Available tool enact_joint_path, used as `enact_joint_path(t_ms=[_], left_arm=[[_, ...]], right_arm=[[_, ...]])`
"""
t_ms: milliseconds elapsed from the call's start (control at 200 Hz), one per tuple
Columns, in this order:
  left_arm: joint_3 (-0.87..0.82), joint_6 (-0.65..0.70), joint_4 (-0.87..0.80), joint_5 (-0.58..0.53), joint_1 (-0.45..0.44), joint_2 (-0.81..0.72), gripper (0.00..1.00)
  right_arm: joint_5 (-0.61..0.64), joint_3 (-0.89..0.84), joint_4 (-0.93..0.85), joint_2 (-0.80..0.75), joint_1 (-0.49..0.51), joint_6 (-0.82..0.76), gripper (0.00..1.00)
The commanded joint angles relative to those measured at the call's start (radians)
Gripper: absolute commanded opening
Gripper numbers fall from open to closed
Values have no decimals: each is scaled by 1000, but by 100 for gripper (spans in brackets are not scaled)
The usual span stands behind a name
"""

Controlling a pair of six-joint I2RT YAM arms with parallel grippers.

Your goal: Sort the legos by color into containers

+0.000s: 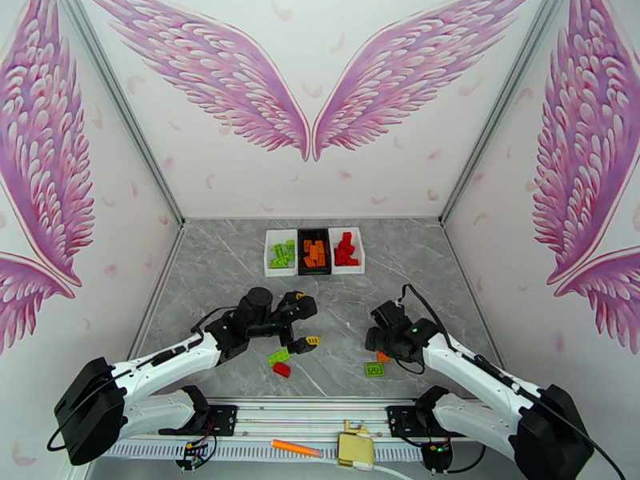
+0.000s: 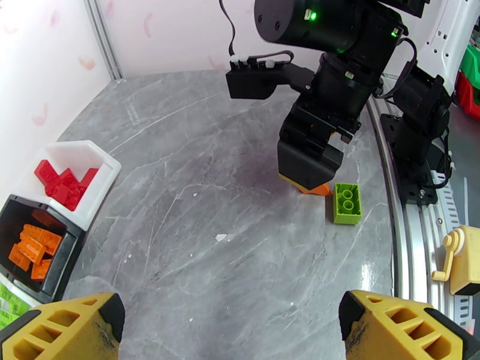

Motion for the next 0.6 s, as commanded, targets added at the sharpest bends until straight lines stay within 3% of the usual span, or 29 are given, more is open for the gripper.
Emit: enact_joint_path(t_ms=[0,315,595], left_arm=[[34,10,-23,-2,-4,-18,99],[12,2,-11,-16,-4,-35,99],[2,6,-5,-25,-4,-39,99]], right_arm=[[-24,26,-3,28,-4,-30,73],[-46,46,-5,117,-4,-115,65],[-73,44,22,172,-5,-138,50]])
